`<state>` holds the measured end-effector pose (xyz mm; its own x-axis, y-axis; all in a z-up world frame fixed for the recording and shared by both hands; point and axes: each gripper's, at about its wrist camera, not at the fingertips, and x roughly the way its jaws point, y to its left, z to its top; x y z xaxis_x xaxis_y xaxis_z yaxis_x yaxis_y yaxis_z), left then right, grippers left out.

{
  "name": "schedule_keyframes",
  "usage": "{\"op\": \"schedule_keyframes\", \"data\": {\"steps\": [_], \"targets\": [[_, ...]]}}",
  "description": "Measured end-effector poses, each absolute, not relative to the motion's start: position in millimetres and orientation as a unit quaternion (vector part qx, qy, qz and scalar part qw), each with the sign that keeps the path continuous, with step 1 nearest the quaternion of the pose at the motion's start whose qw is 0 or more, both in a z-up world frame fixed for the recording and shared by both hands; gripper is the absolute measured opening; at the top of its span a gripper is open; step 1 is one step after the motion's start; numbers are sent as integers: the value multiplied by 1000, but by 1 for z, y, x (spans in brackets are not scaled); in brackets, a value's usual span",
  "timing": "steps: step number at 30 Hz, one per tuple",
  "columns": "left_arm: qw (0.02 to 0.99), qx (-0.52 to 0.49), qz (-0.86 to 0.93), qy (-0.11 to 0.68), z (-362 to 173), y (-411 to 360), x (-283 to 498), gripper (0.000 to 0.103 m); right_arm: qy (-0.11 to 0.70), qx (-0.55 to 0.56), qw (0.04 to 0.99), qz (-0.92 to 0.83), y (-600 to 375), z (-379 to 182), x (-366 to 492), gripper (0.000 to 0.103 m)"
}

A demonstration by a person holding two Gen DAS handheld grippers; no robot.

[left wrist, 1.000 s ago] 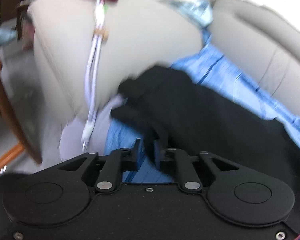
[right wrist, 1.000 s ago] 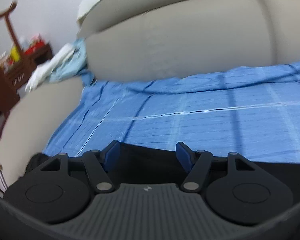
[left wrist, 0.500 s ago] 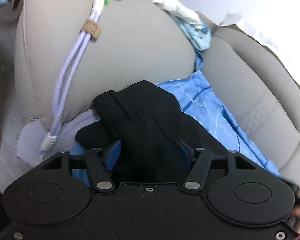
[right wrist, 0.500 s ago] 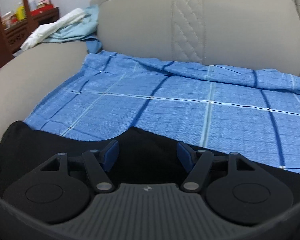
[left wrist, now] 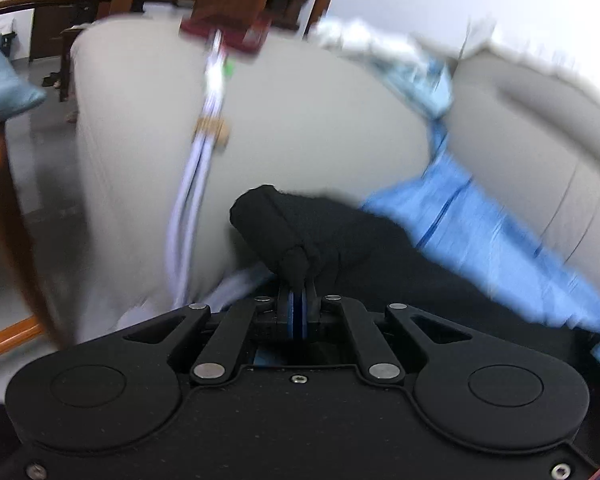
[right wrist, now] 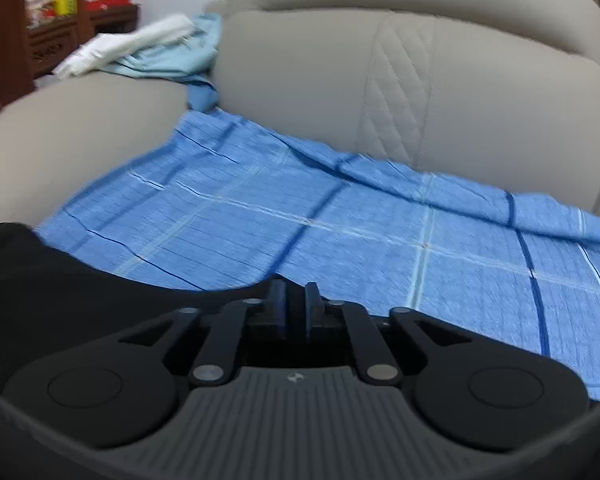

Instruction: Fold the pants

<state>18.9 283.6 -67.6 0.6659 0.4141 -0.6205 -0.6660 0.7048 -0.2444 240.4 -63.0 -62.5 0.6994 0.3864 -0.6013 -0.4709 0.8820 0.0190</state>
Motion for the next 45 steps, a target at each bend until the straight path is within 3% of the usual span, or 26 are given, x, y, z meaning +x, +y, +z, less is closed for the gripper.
{"op": "schedule_keyframes", "data": {"steps": [4, 6, 8, 12, 15, 17, 24, 26, 29, 33, 45], "targets": [[872, -220, 319, 298, -77, 282, 23, 12, 292, -35, 927, 231, -83, -61, 225, 72], [874, -218, 324, 289, -70, 279, 23, 26, 274, -34, 931, 238, -98, -59, 205, 77], [887, -203, 325, 259, -56, 271, 21, 47, 268, -48, 930, 247, -118, -60, 184, 79], [923, -109, 296, 219, -31, 234, 25, 58, 280, -93, 933, 208, -181, -65, 150, 81], [944, -83, 224, 226, -28, 207, 41, 54, 314, -76, 938, 125, -245, -73, 143, 81], [950, -84, 171, 247, -30, 191, 56, 45, 313, -39, 946, 74, -293, -75, 140, 80], [947, -25, 101, 304, -64, 131, 116, 36, 307, 6, 949, -66, -408, -77, 150, 81], [942, -18, 115, 316, -77, 122, 129, 36, 300, 17, 950, -90, -435, -79, 157, 82], [943, -11, 133, 306, -81, 117, 135, 37, 292, 27, 949, -116, -468, -82, 172, 93], [940, -14, 145, 310, -81, 122, 140, 46, 279, 38, 949, -143, -498, -87, 186, 97], [936, -21, 160, 313, -80, 127, 143, 51, 276, 17, 948, -157, -518, -91, 216, 98]]}}
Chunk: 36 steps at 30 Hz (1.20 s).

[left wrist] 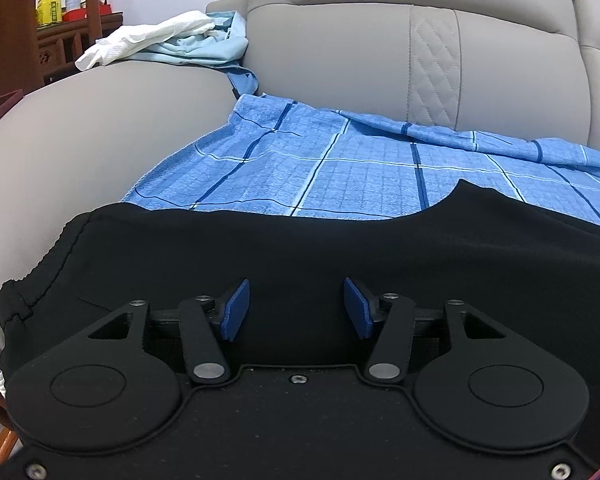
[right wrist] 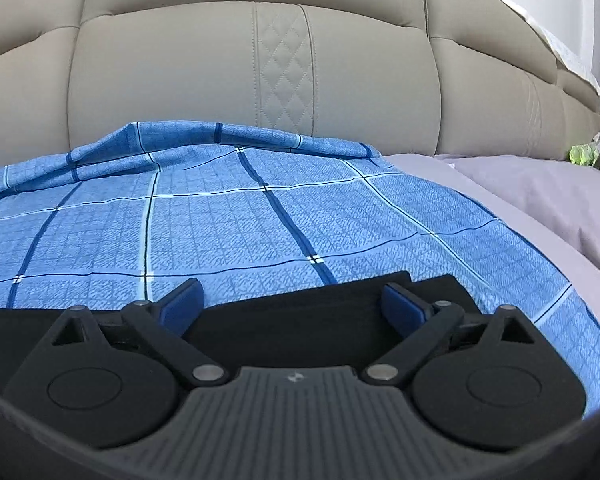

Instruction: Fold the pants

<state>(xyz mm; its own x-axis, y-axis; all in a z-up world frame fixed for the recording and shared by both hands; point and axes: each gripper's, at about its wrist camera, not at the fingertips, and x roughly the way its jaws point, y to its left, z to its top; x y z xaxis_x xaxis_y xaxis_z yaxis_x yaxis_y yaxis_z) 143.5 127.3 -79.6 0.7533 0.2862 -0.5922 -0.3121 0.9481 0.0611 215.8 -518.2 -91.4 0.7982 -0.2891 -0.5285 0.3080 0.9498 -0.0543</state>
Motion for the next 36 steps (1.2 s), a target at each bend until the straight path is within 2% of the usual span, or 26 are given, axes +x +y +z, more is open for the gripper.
{"op": "schedule_keyframes", "data": {"steps": [4, 6, 9, 16, 22, 28, 36], "targets": [[934, -9, 164, 318, -76, 125, 145, 52, 276, 19, 947, -162, -521, -92, 219, 100], [935, 13, 160, 316, -70, 120, 149, 47, 276, 17, 947, -165, -522, -91, 220, 100], [944, 32, 138, 297, -57, 106, 154, 47, 276, 20, 945, -176, -514, -86, 219, 96], [962, 29, 51, 267, -40, 56, 169, 47, 224, 33, 968, -112, -456, -62, 199, 94], [960, 29, -14, 277, -53, 12, 189, 47, 199, 4, 980, 15, -368, -60, 172, 94], [955, 53, -7, 293, -76, -2, 211, 48, 224, -43, 966, 122, -300, -79, 155, 94], [961, 50, 2, 272, -85, 9, 214, 51, 248, -58, 961, 110, -308, -89, 158, 96]]}}
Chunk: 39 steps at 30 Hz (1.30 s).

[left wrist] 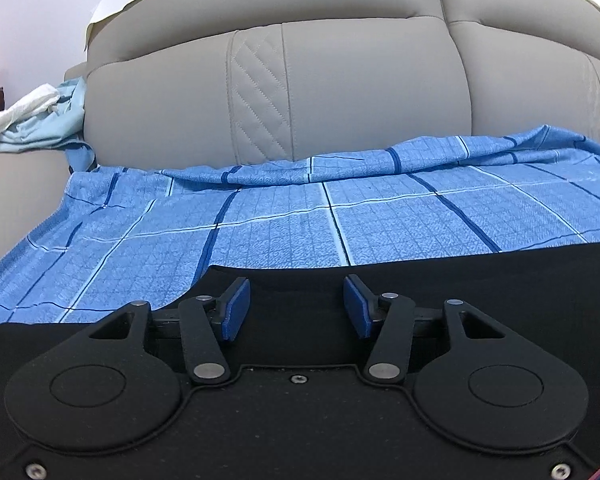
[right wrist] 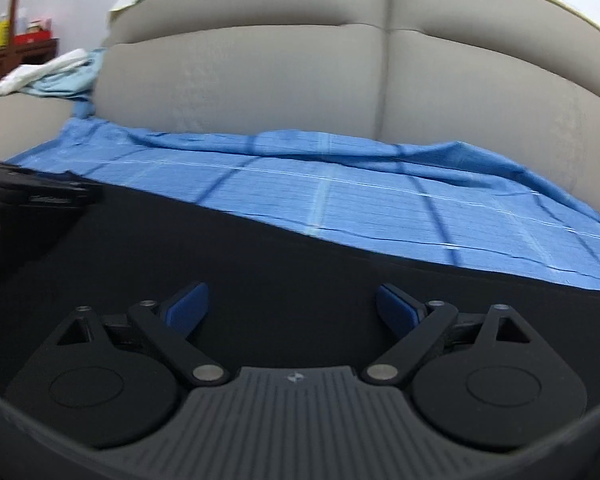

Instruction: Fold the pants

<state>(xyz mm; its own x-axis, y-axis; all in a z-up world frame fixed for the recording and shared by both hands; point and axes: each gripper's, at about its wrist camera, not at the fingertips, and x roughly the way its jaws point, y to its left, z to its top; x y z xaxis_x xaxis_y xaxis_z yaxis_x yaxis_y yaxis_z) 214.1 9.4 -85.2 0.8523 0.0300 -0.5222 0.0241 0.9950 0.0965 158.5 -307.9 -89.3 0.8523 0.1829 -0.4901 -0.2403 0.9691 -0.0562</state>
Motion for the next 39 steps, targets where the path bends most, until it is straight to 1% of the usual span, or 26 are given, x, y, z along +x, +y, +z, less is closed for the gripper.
{"op": "schedule_keyframes", "data": {"steps": [5, 13, 18, 21, 22, 23, 24, 27, 29, 32, 35, 37, 39], "targets": [[960, 32, 4, 277, -86, 14, 221, 54, 250, -52, 964, 68, -349, -91, 168, 99], [960, 32, 5, 278, -87, 15, 222, 54, 259, -13, 966, -10, -429, -94, 178, 102], [960, 30, 4, 277, -87, 15, 222, 54, 270, 1, 962, -52, -467, -92, 186, 102], [960, 31, 5, 278, -88, 15, 222, 55, 273, 29, 956, -101, -490, -92, 189, 102], [960, 31, 5, 278, -88, 15, 222, 55, 277, 35, 952, -124, -496, -89, 188, 99], [960, 30, 5, 278, -88, 16, 222, 55, 273, 43, 952, -134, -501, -84, 182, 97], [960, 29, 5, 278, -88, 16, 223, 55, 266, 51, 953, -138, -508, -78, 175, 96], [960, 26, 4, 278, -87, 17, 223, 55, 240, 98, 950, -172, -527, -60, 142, 97], [960, 24, 4, 278, -87, 17, 224, 56, 243, 149, 942, -176, -546, -56, 120, 98], [960, 22, 5, 278, -87, 16, 224, 56, 255, 233, 918, -197, -575, -64, 84, 98], [960, 19, 5, 278, -87, 17, 224, 56, 236, 292, 897, -232, -577, -75, 42, 98], [960, 20, 6, 278, -88, 17, 224, 56, 232, 311, 889, -243, -566, -83, 27, 98], [961, 22, 8, 277, -88, 16, 224, 57, 243, 302, 883, -264, -550, -90, 24, 98]]}}
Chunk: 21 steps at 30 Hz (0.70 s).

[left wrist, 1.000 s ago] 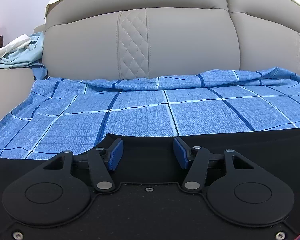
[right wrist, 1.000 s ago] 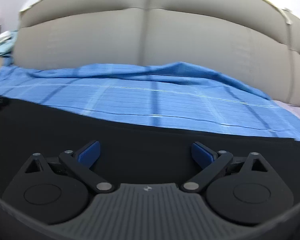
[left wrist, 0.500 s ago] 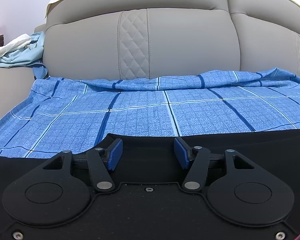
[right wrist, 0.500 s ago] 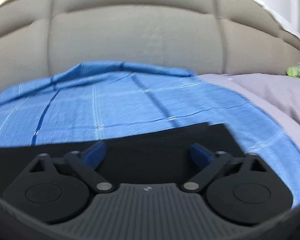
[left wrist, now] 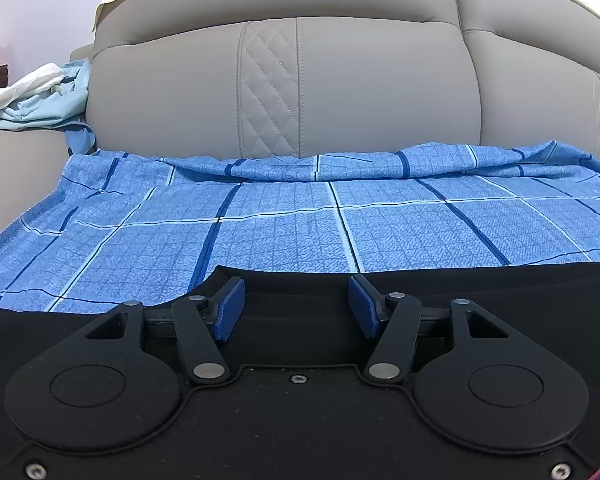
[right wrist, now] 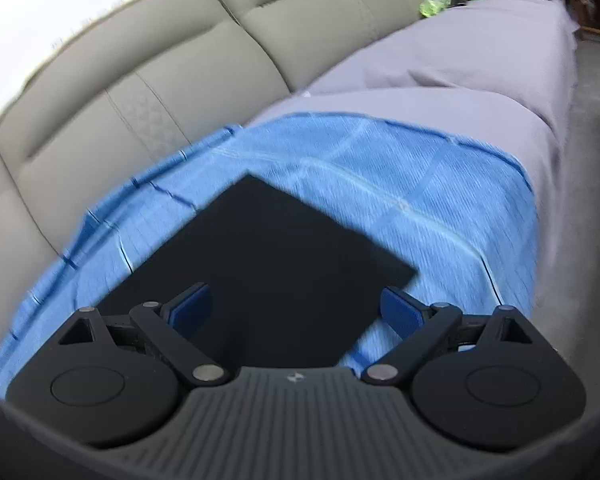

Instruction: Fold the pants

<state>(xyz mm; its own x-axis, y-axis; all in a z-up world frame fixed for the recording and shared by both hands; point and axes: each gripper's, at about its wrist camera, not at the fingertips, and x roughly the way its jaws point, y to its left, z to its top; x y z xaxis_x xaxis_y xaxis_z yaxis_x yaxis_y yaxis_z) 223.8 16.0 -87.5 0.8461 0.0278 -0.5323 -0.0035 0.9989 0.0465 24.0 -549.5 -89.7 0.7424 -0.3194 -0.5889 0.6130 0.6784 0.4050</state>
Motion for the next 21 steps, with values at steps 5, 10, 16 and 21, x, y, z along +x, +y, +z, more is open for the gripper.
{"op": "schedule_keyframes", "data": {"steps": [5, 10, 16, 21], "targets": [[960, 22, 9, 278, -88, 16, 225, 57, 256, 326, 869, -271, -542, -105, 34, 97], [960, 20, 9, 278, -88, 16, 226, 57, 232, 372, 867, -237, -557, -106, 44, 97], [960, 20, 10, 278, -88, 16, 225, 58, 216, 407, 863, -206, -576, -109, 46, 102], [960, 22, 12, 278, -88, 16, 225, 58, 240, 366, 880, -183, -580, -105, 66, 102]]}}
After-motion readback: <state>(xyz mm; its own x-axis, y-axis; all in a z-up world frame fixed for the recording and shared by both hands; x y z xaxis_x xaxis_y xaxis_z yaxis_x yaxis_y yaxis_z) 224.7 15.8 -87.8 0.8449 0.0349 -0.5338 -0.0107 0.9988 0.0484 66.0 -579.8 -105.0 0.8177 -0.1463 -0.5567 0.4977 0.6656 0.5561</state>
